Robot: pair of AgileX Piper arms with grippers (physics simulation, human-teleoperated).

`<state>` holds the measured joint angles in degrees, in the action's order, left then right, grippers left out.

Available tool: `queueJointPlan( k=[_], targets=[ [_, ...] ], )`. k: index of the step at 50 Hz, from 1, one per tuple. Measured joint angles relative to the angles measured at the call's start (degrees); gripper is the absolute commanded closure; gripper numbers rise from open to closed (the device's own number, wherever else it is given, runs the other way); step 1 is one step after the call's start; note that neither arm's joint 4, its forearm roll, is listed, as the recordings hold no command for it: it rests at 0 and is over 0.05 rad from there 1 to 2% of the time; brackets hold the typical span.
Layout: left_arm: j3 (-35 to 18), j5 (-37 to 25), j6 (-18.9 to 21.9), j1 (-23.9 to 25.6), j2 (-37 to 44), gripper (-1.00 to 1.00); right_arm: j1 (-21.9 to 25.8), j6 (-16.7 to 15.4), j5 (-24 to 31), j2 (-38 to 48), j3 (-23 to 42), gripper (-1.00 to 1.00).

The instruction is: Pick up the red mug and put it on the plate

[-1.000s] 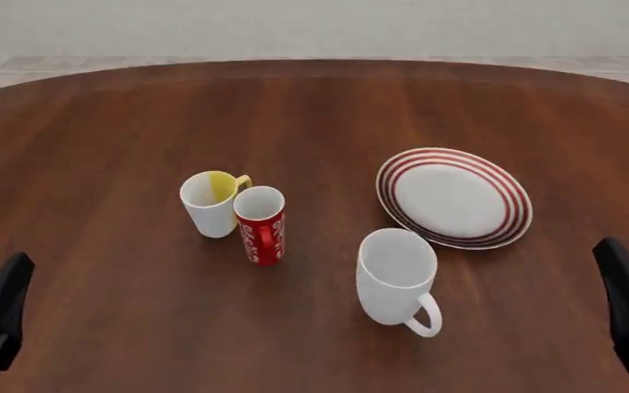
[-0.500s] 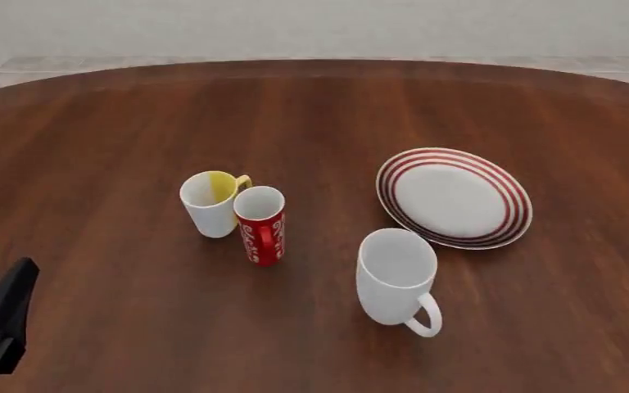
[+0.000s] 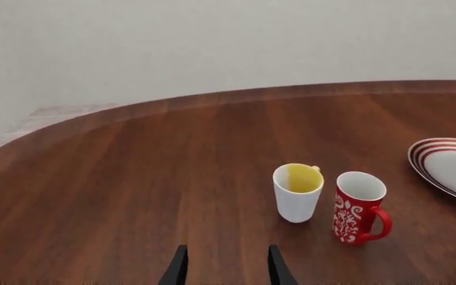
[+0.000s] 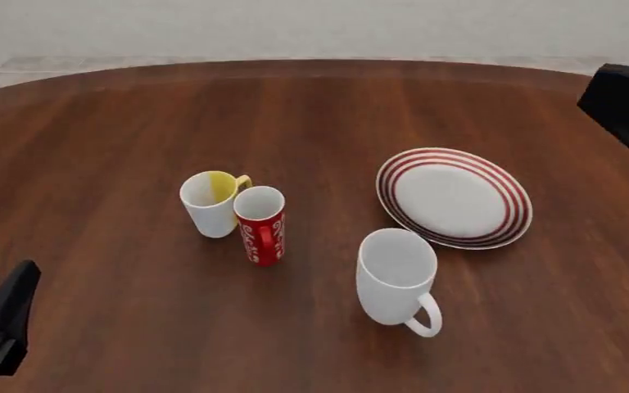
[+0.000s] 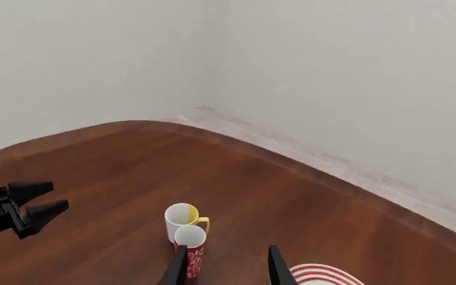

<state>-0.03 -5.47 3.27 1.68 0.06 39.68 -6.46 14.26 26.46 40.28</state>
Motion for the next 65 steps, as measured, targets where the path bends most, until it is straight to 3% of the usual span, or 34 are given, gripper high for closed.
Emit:
queueJointPlan(
  k=[16, 40, 65],
  targets=[
    [0.01, -0.69, 0.08, 0.26, -0.03, -1.00, 6.95, 0.71, -1.68, 8.36, 3.04, -1.00],
    [0.02, -1.61, 0.07, 1.28, -0.04, -1.00, 11.88, 1.71, -5.44, 16.89, 5.65, -1.00],
    [0.02, -1.93, 0.05, 0.98, -0.05, -1.00, 7.85, 5.04, -15.19, 24.45, 1.27, -1.00]
  ],
)
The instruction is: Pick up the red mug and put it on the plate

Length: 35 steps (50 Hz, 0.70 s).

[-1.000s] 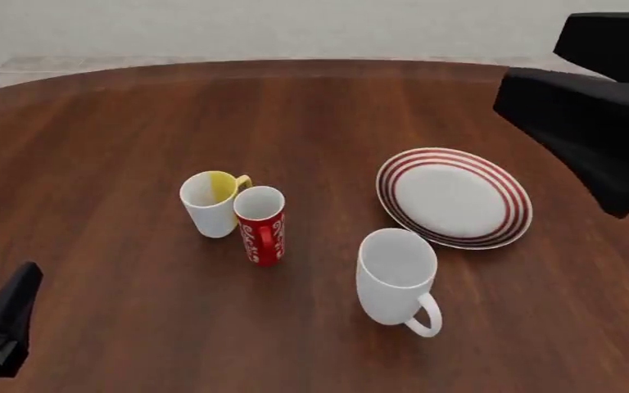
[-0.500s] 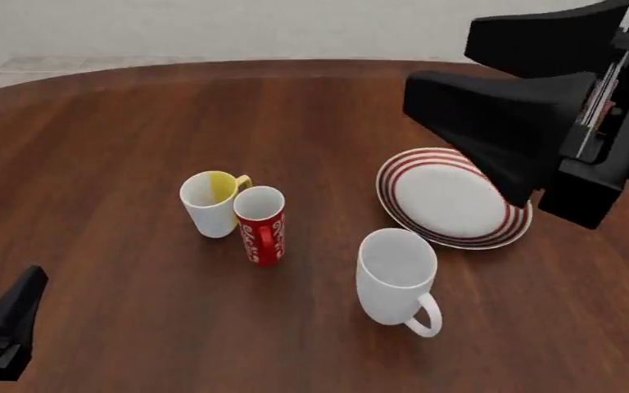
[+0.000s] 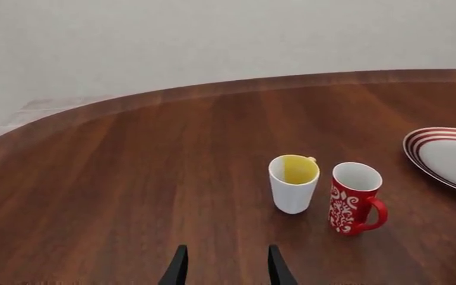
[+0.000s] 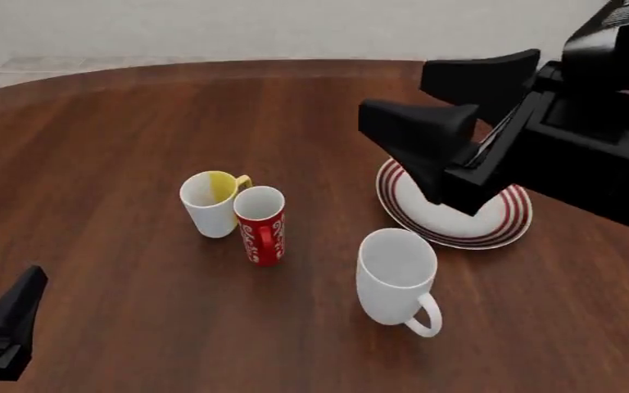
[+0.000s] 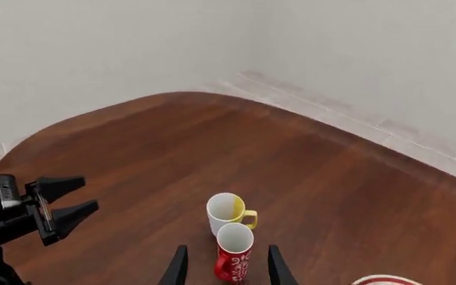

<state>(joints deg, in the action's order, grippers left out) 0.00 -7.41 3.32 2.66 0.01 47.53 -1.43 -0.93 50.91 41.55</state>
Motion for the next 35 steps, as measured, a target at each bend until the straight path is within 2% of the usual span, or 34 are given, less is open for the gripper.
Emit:
queueJointPlan(
  k=[8, 14, 26, 35],
  targets=[
    [0.00, -0.16, 0.05, -0.04, 0.00, -1.00, 0.36, 0.99, -1.71, 2.67, 0.11, -1.00],
    [0.00, -0.33, 0.14, 0.00, 0.00, -1.00, 1.34, 1.07, -0.24, 5.61, 2.57, -1.00],
    [0.00, -0.71, 0.32, 0.28, 0.00, -1.00, 4.01, 0.40, 10.43, 12.22, 14.87, -1.00],
    [0.00, -0.70, 0.47, 0.41, 0.00, -1.00, 5.74, 2.11, 17.25, 18.22, 22.65, -1.00]
  ],
)
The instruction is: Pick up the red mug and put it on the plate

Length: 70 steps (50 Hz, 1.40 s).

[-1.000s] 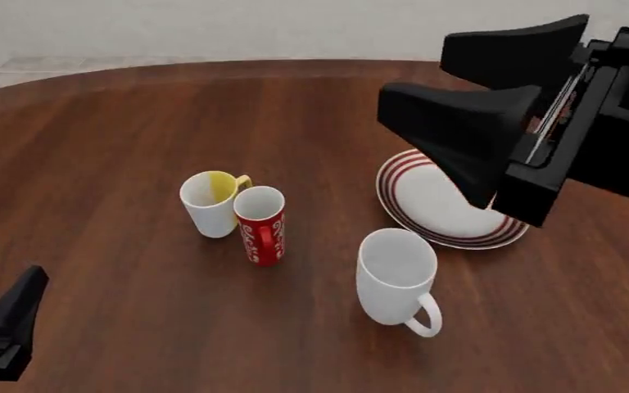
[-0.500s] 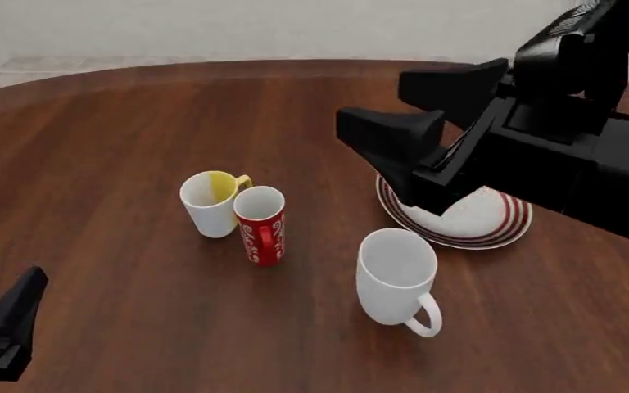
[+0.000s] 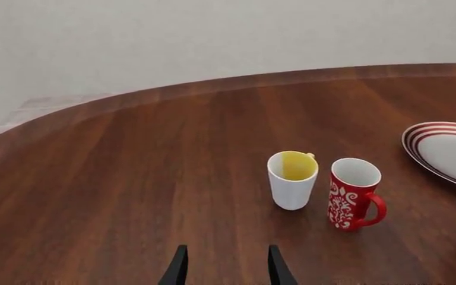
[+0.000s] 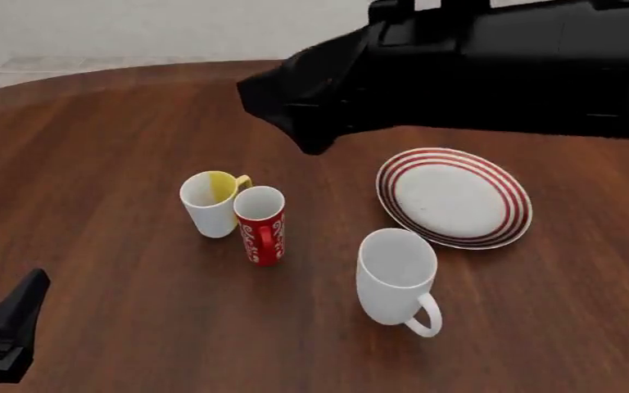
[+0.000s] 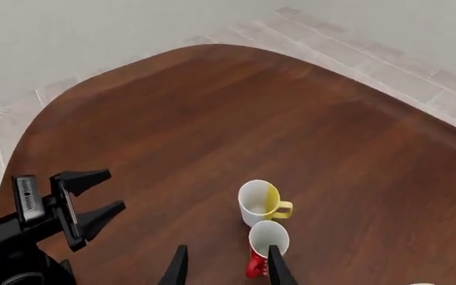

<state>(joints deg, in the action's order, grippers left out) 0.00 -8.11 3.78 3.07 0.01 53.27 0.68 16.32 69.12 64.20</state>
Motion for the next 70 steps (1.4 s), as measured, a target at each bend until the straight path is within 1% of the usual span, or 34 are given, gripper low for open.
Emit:
queueJointPlan(
  k=[6, 12, 22, 32, 42, 50, 70],
  targets=[
    [0.00, 0.02, 0.11, 0.01, 0.00, -1.00, 0.44, 1.24, 2.81, 3.70, 2.96, -1.00],
    [0.00, 0.16, 0.13, 0.08, 0.00, -1.00, 0.49, 2.55, 4.47, 6.95, 4.84, -1.00],
    [0.00, 0.28, 0.17, 0.08, 0.00, -1.00, 0.64, 4.18, 5.29, 10.80, 5.85, -1.00],
    [0.00, 0.19, 0.16, 0.07, 0.00, -1.00, -0.29, 4.83, 5.98, 13.66, 7.51, -1.00],
    [0.00, 0.00, 0.12, -0.11, 0.00, -1.00, -2.33, 6.03, 5.37, 15.75, 8.78, -1.00],
    [0.00, -0.16, 0.06, -0.17, 0.00, -1.00, -2.77, 7.15, 4.23, 17.08, 9.02, -1.00],
    [0.00, -0.26, 0.02, -0.37, 0.00, -1.00, -3.79, 11.35, -1.01, 20.38, 5.76, -1.00]
  ],
)
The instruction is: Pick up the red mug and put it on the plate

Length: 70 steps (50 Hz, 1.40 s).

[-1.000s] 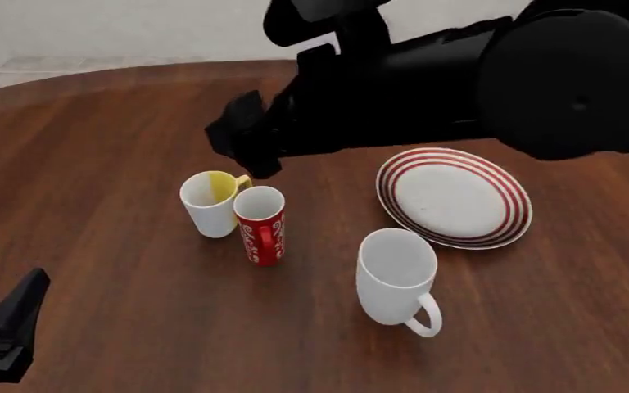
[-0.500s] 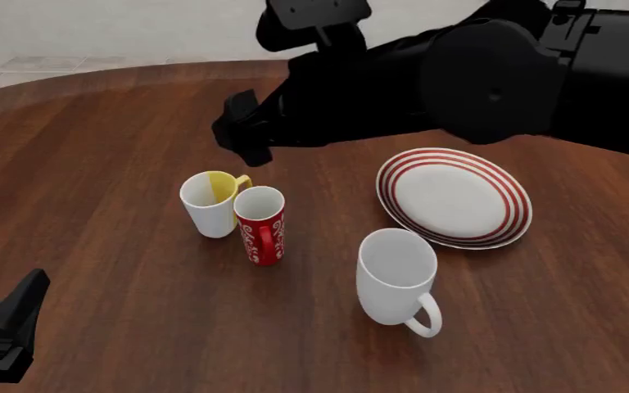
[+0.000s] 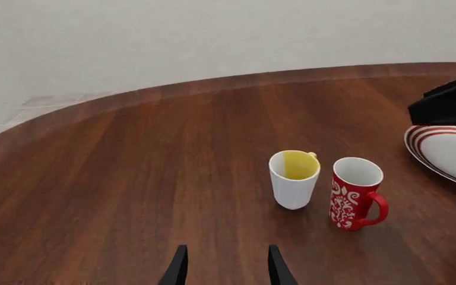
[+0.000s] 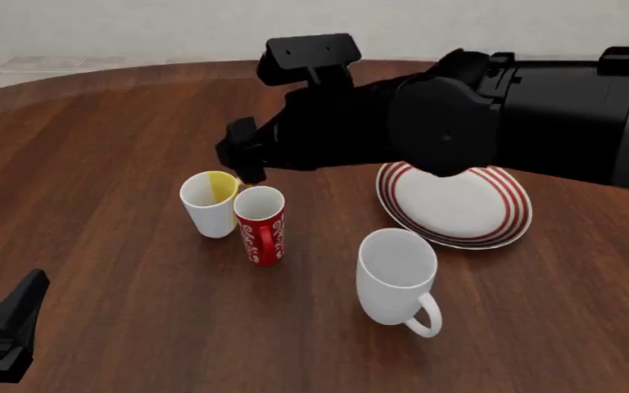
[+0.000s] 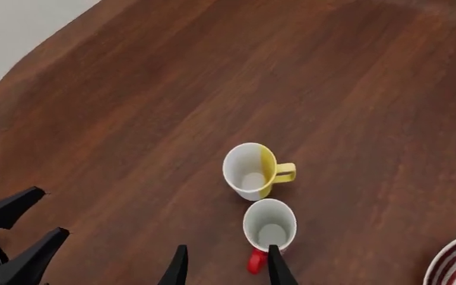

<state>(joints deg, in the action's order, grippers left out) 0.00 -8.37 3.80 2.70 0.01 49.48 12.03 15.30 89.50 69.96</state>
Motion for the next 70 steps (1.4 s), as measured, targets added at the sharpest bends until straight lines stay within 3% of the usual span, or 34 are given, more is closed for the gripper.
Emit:
queueJointPlan(
  k=[28, 70],
  targets=[
    [-1.33, -1.08, -0.21, -0.21, 0.00, -1.00, -4.70, 3.00, -4.00, 2.47, -3.51, -1.00],
    [-3.87, -3.64, 0.13, -0.47, 0.00, -1.00, -5.25, 6.29, -9.66, 5.66, -8.85, -1.00]
  ],
)
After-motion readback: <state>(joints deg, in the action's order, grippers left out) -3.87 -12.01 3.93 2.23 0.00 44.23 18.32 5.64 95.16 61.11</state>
